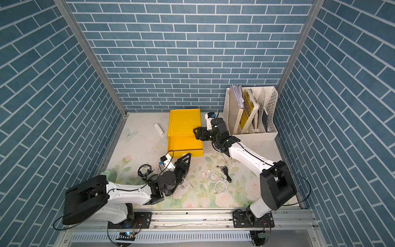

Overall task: Place the wired earphones into the drawer by color
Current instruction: Open the drawer in the storage box.

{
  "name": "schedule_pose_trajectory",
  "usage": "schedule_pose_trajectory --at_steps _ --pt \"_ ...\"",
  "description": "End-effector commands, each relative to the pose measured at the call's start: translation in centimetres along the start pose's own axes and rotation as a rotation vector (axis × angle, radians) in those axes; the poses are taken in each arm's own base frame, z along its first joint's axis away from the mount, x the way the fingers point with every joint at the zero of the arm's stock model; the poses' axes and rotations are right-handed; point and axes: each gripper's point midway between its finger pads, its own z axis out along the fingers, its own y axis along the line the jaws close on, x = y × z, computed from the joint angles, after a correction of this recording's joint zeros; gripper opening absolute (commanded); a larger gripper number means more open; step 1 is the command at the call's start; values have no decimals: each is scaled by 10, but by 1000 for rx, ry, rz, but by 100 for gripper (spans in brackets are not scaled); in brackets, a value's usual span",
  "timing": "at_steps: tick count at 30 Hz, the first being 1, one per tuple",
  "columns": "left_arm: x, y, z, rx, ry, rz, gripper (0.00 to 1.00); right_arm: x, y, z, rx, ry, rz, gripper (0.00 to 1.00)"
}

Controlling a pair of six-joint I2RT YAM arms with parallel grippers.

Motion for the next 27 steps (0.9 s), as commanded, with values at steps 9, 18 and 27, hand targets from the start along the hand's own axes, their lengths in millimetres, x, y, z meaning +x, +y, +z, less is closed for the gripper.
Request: schedule_pose_trajectory --at_steps 9,18,27 --pt "8 43 -19 -148 28 139 67 15 -16 -1 68 53 -22 85" --pt "11 32 -26 -171 31 188 94 6 -12 -3 71 50 -28 86" --pt "7 5 -74 -229 89 370 100 -38 -82 -84 299 25 132 85"
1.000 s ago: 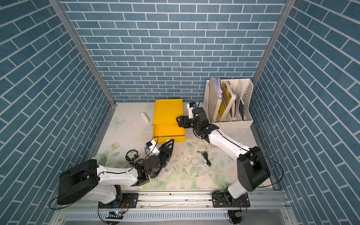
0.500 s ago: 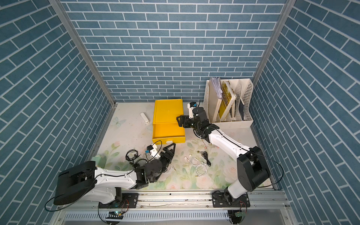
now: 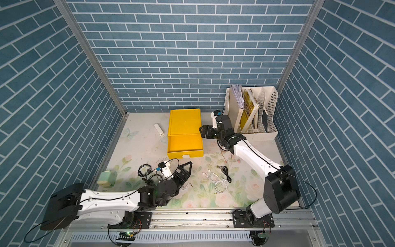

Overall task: Place the wired earphones into the drawer by color
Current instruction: Open the drawer in the storage box, then pick up the wired earphones from the center of the board.

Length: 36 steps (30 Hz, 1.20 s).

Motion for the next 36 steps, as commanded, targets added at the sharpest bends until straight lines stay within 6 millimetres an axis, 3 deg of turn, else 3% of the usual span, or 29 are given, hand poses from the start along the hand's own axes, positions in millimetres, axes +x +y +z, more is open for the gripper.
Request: schedule_pose_trajectory --at_steps 1,3,5,9,12,15,25,36 --pt "-14 -4 -27 -80 -28 167 100 -14 -57 -46 178 17 96 85" --pt "-26 -15 -41 -83 -34 220 100 -9 -86 -61 277 26 107 85" --pt "-35 -31 -50 -51 -31 269 100 5 -106 -63 332 66 106 84" --pt "-57 -63 -64 -19 -61 458 100 43 -137 -47 434 213 60 82" --pt "-68 -89 -74 41 -68 530 100 63 -149 -33 456 280 61 81" --pt "-74 -103 -83 111 -74 555 100 76 -158 -18 468 327 66 76" --pt "-75 -94 -85 113 -63 543 100 114 -178 10 506 411 88 65" --pt "-79 -82 -87 102 -66 505 100 126 -194 33 570 433 99 61"
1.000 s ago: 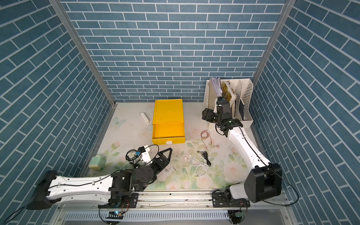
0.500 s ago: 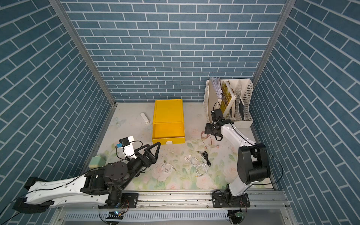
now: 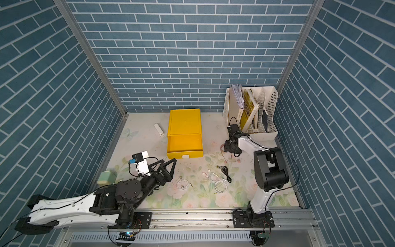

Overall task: Place the wired earphones into the drawer by color
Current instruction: Pick up the wired earphones from the center of the board.

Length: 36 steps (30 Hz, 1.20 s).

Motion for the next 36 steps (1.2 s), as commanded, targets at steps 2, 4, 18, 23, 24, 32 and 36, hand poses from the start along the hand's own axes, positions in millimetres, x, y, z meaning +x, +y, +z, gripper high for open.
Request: schedule_pose_trajectory --at_steps 2,4,18,23,24,32,36 --pt "0 11 -6 -6 -1 -23 100 -11 1 8 26 -24 21 59" --pt "0 15 -7 -9 -2 -31 100 -12 3 10 20 -26 26 59" --pt "2 20 -8 -16 -3 -32 100 -18 14 17 13 -28 25 59" --pt "1 23 -9 -23 -5 -37 100 -15 11 25 37 -12 21 59" --pt "1 23 -9 -23 -6 -38 100 -13 10 27 42 -7 18 59" --pt "0 27 -10 -32 -10 -44 100 -5 5 35 72 13 7 56" --pt "1 29 -11 -38 -10 -44 100 -3 5 40 76 25 1 49"
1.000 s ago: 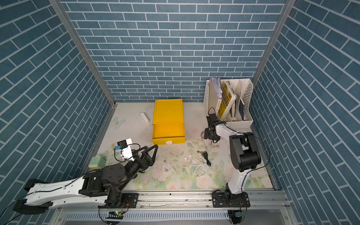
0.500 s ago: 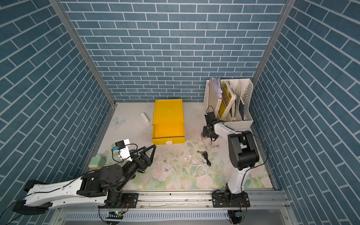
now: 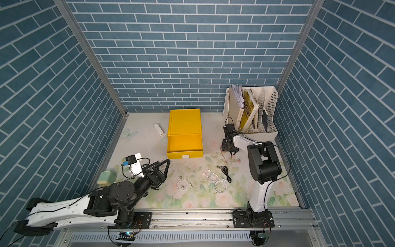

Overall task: Place the wired earphones into the drawer by color
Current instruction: Pick up the wired earphones from the center of the board.

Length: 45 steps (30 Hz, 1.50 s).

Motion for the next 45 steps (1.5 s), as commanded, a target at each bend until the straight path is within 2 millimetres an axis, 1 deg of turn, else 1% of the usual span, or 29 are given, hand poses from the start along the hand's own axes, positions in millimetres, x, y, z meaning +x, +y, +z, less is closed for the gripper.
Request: schedule_pose_trajectory --at_steps 1,6,9,11,15,18,21,23,24,25,26,28,31,34,36,41,45 --pt "3 9 -1 -26 1 26 100 14 -5 12 37 56 -5 47" --pt "2 11 -2 -33 0 26 100 22 -7 15 50 65 -12 41" --pt "1 12 -2 -35 -2 26 100 25 -7 15 49 67 -13 35" --pt "1 13 -3 -37 -4 24 100 25 -7 15 45 63 -12 29" --pt "0 18 -3 -57 -10 19 100 23 -1 13 29 52 -18 27" --pt "0 20 -4 -60 -12 10 100 23 0 14 27 50 -21 21" --pt "0 21 -4 -63 -10 10 99 22 4 14 9 47 -30 19" --pt "1 22 -4 -69 -7 10 99 23 5 14 1 49 -37 15" --pt "0 23 -5 -73 -7 7 99 24 6 14 -2 50 -39 10" --pt "-1 22 -5 -74 -8 8 99 24 6 14 -4 50 -41 8" --pt "-1 22 -5 -72 -6 6 99 25 7 14 -6 50 -43 4" --pt "-1 21 -5 -71 -5 6 99 25 8 12 -6 46 -50 0" --pt "-2 19 -5 -74 -3 11 99 21 11 4 -18 30 -56 0" --pt "-5 17 -6 -74 -3 17 99 15 12 -8 -26 7 -61 0" --pt "-11 16 -8 -78 -11 20 99 9 13 -19 -34 -19 -61 0" --pt "-35 5 -17 -42 -43 16 99 -3 15 -47 -62 -79 -61 0" --pt "-44 -4 -21 1 -47 7 99 -15 18 -74 -91 -130 -64 0"
